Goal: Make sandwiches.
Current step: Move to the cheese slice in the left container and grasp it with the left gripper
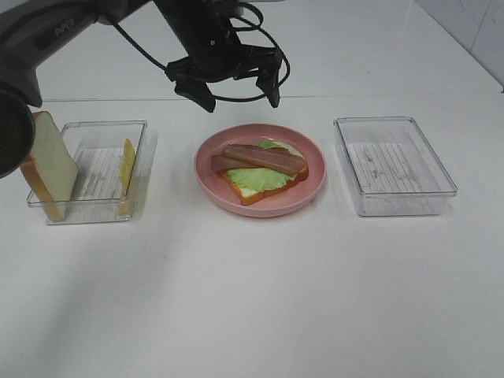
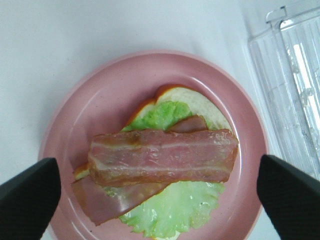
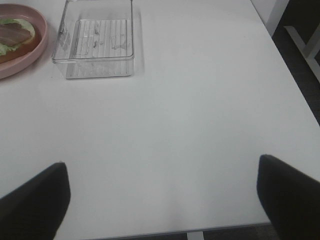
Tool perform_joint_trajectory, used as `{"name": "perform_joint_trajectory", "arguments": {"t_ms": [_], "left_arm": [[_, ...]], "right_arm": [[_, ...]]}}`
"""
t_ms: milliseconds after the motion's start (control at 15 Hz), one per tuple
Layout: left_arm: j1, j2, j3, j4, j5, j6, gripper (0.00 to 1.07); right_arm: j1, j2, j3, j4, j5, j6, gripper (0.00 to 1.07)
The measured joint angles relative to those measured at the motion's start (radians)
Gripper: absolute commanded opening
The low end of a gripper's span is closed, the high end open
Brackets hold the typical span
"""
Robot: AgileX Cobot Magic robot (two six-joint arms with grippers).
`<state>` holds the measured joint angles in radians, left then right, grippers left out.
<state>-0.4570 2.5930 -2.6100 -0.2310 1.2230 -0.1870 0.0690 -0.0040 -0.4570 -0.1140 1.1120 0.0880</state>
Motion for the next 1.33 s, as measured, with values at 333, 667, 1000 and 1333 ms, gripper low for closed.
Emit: {"name": "perform_joint_trajectory", "arguments": {"t_ms": [333, 667, 1000, 1333], "left_arm": [[0.000, -0.171, 0.024, 0.115, 0.001, 0.000, 1.01], [0.000, -0.434, 0.418, 0.231, -0.001, -0.013, 1.01], [0.066, -0.567, 0.665, 0.231, 0.000, -0.083, 1.01], [0.115, -0.567, 0.779, 0.220, -0.001, -0.104, 1.01]], "right_arm": [[0.000, 0.000, 0.000, 0.000, 0.001, 0.000, 0.98], [0.000, 0.000, 0.000, 0.000, 0.001, 0.000, 0.98], [0.000, 0.000, 0.000, 0.000, 0.001, 0.000, 0.98], [0.000, 0.000, 0.000, 0.000, 0.001, 0.000, 0.98]]}}
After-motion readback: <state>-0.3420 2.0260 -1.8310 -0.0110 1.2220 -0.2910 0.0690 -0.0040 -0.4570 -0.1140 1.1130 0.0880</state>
